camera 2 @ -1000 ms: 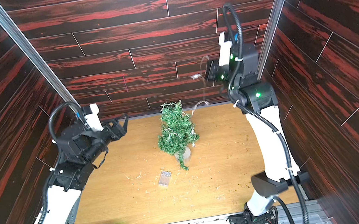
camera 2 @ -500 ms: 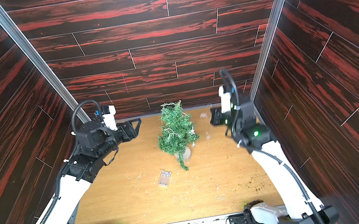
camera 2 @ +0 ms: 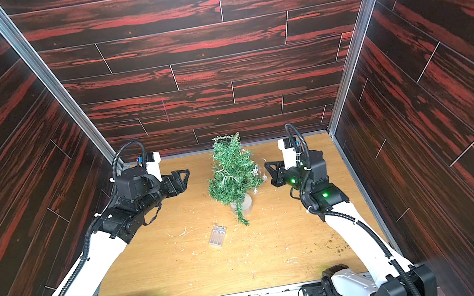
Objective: Remove string lights from the small christmas tree
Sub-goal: Place the light string at the center of the board.
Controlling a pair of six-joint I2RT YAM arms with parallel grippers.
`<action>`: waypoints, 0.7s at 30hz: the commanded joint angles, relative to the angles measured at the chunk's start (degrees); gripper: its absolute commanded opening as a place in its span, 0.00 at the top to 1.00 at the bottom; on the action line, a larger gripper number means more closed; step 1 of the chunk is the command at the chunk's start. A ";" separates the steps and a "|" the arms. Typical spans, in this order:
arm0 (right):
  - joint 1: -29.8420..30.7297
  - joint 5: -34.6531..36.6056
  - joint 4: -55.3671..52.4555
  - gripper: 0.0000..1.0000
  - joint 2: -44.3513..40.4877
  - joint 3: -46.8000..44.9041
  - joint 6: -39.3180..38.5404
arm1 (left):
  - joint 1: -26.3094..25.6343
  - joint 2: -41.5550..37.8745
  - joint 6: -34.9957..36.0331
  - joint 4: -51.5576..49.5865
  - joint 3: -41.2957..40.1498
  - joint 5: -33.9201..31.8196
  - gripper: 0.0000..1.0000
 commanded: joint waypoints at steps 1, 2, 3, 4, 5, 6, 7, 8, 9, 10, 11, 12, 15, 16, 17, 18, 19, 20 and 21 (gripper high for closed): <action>-0.17 -2.80 5.89 0.93 1.68 0.05 1.13 | -0.21 -1.41 0.69 0.03 -0.75 -0.60 0.21; -0.10 -2.99 6.72 0.92 2.17 0.14 1.51 | -0.16 -1.49 0.73 0.03 -0.87 -0.60 0.21; -0.11 -4.42 7.37 0.92 2.85 0.33 1.80 | -0.18 -1.55 0.70 0.07 -0.93 -0.69 0.21; -0.08 -5.29 7.85 0.91 3.46 0.63 2.00 | -0.24 -1.50 0.70 0.11 -1.01 -0.69 0.21; -0.08 -5.78 8.17 0.89 4.25 1.06 2.17 | -0.18 -1.58 0.73 0.11 -1.12 -0.69 0.21; -0.09 -6.23 8.45 0.88 5.07 1.50 2.34 | -0.21 -1.59 0.68 0.11 -1.21 -0.71 0.21; -0.10 -6.58 8.79 0.87 5.72 1.79 2.49 | -0.19 -1.59 0.60 0.11 -1.18 -0.69 0.21; -0.07 -7.04 9.16 0.85 6.44 2.12 2.73 | -0.16 -1.67 0.58 0.09 -1.27 -0.69 0.21; -0.10 -7.61 9.79 0.84 7.10 2.29 3.08 | -0.16 -1.76 0.54 0.11 -1.24 -0.74 0.21; -0.08 -8.19 10.27 0.83 7.68 2.42 3.35 | -0.15 -1.84 0.55 0.11 -1.30 -0.69 0.21; -0.03 -8.69 10.69 0.81 8.23 2.61 3.65 | -0.19 -1.92 0.55 0.04 -1.34 -0.78 0.21; 0.01 -9.06 11.06 0.80 8.72 2.66 3.85 | -0.20 -2.00 0.63 0.03 -1.34 -0.78 0.21; 0.17 -9.37 11.64 0.78 9.73 2.88 3.91 | -0.16 -2.28 0.72 -0.15 -1.39 -1.03 0.21; 0.29 -9.20 11.66 0.77 10.00 2.88 3.78 | -0.20 -2.29 0.74 -0.30 -1.36 -1.04 0.21; 0.30 -9.03 11.65 0.77 10.26 3.01 3.62 | -0.22 -2.38 0.90 -0.32 -1.37 -1.17 0.21; 0.27 -8.89 11.58 0.76 10.45 3.11 3.43 | -0.16 -2.38 0.86 -0.41 -1.33 -1.13 0.21; 0.32 -8.56 11.37 0.74 10.69 3.22 3.13 | -0.15 -2.47 0.97 -0.50 -1.39 -1.21 0.21; 0.25 -8.20 11.10 0.72 10.83 3.38 2.85 | -0.18 -2.53 0.97 -0.50 -1.43 -1.22 0.21; 0.32 -7.72 10.84 0.72 10.94 3.43 2.64 | -0.23 -2.55 0.94 -0.60 -1.49 -1.28 0.21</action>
